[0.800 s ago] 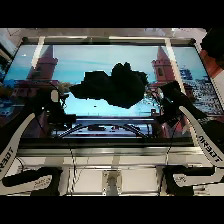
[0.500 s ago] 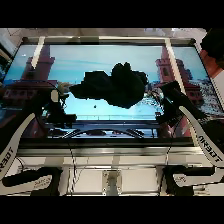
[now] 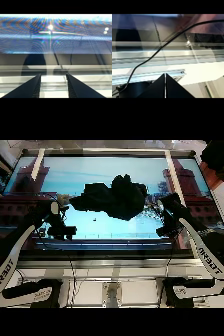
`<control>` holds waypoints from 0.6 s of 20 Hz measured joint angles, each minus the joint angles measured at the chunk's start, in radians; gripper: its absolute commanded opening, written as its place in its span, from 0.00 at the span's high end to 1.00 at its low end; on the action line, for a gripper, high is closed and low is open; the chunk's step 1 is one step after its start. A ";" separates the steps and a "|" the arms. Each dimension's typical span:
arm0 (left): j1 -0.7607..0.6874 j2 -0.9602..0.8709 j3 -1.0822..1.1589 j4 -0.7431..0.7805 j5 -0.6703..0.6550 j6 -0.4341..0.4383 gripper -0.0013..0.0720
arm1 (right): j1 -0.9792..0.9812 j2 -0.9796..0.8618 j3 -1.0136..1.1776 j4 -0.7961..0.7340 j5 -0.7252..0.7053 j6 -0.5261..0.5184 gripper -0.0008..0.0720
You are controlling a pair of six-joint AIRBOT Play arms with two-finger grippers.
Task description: Fold the clothes and pants, and hang the long-sleeved shirts on hangers.
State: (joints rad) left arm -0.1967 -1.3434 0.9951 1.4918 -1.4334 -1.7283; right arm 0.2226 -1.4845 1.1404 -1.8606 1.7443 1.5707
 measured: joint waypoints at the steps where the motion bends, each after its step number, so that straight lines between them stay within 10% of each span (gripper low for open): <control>1: 0.000 0.000 0.000 0.000 0.000 0.000 0.49 | 0.000 0.000 0.000 0.000 -0.010 0.000 0.96; 6: 0.000 0.000 0.000 0.039 0.058 0.123 0.49 | 0.000 0.000 0.000 0.002 -0.068 0.000 0.96; 12: 0.000 0.000 0.000 0.068 0.100 0.200 0.49 | 0.000 0.000 0.000 0.099 -0.466 0.012 0.96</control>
State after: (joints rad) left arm -0.1967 -1.3434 0.9951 1.5593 -1.3338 -1.5280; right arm 0.2226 -1.4845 1.1404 -1.7618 1.2785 1.5826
